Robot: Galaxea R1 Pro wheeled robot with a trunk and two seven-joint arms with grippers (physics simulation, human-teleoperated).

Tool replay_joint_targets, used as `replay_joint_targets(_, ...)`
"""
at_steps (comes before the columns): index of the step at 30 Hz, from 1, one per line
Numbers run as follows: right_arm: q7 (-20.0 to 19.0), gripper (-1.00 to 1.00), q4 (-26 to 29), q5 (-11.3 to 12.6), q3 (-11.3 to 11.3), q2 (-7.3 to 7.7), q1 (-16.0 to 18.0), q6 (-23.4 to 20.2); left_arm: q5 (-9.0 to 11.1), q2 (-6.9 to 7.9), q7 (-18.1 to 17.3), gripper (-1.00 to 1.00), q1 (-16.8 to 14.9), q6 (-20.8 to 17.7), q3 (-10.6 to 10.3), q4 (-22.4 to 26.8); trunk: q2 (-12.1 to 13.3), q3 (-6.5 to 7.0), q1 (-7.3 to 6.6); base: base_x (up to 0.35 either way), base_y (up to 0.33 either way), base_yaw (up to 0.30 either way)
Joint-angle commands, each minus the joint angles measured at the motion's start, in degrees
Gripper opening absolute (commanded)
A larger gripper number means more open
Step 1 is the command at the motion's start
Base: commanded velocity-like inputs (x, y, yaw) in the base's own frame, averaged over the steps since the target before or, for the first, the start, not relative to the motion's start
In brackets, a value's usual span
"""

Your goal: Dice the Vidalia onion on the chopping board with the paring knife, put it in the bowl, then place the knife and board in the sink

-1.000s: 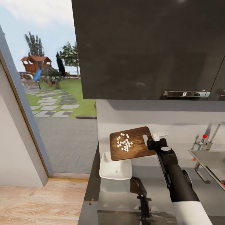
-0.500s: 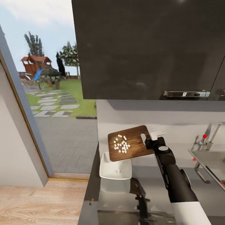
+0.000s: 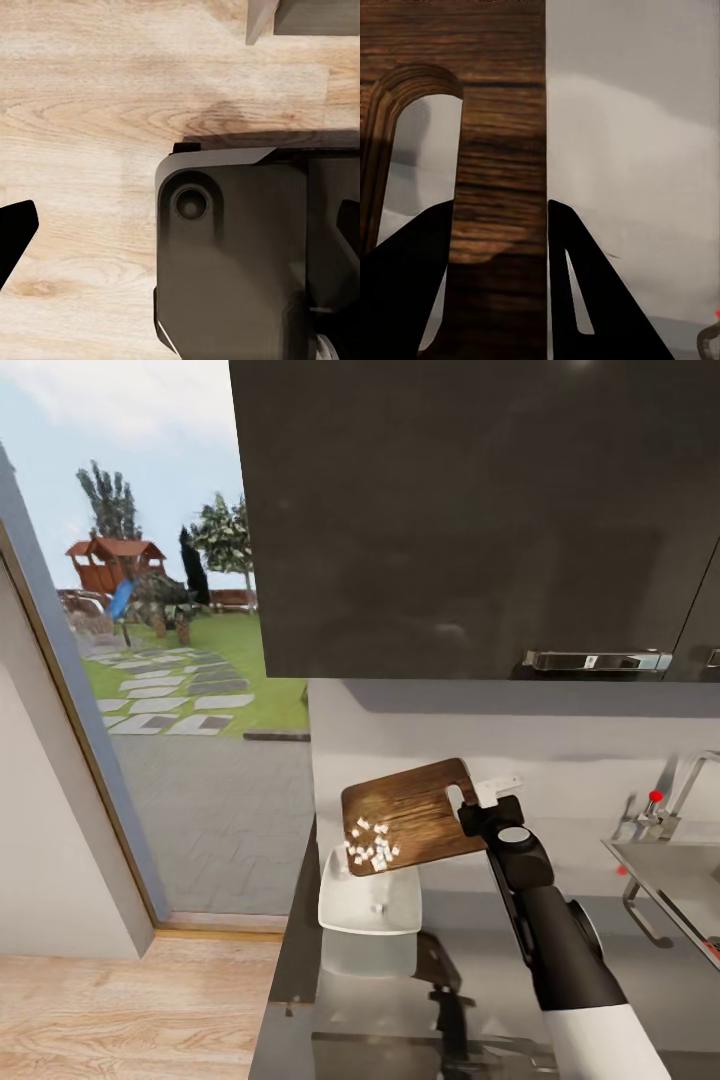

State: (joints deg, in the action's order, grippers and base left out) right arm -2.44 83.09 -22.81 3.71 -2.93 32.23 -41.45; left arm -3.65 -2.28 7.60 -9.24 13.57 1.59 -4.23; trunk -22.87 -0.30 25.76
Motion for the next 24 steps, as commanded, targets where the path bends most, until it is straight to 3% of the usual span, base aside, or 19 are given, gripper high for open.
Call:
replay_joint_targets(1,-0.21,-1.0,0.05,-0.57,0.39,-0.03,0.03,-0.3,-0.4,-0.01,0.31,1.0,-0.08,0.41,0.17,-0.26,-0.05,-0.03,0.02,0.0,0.0,0.0)
replay_joint_targets(24,-0.12,-1.0,0.43,-0.66,0.57,0.11,0.03,-0.3,-0.4,-0.01,0.3,1.0,-0.1,0.41,0.15,-0.26,-0.05,-0.03,0.02,0.0,0.0,0.0)
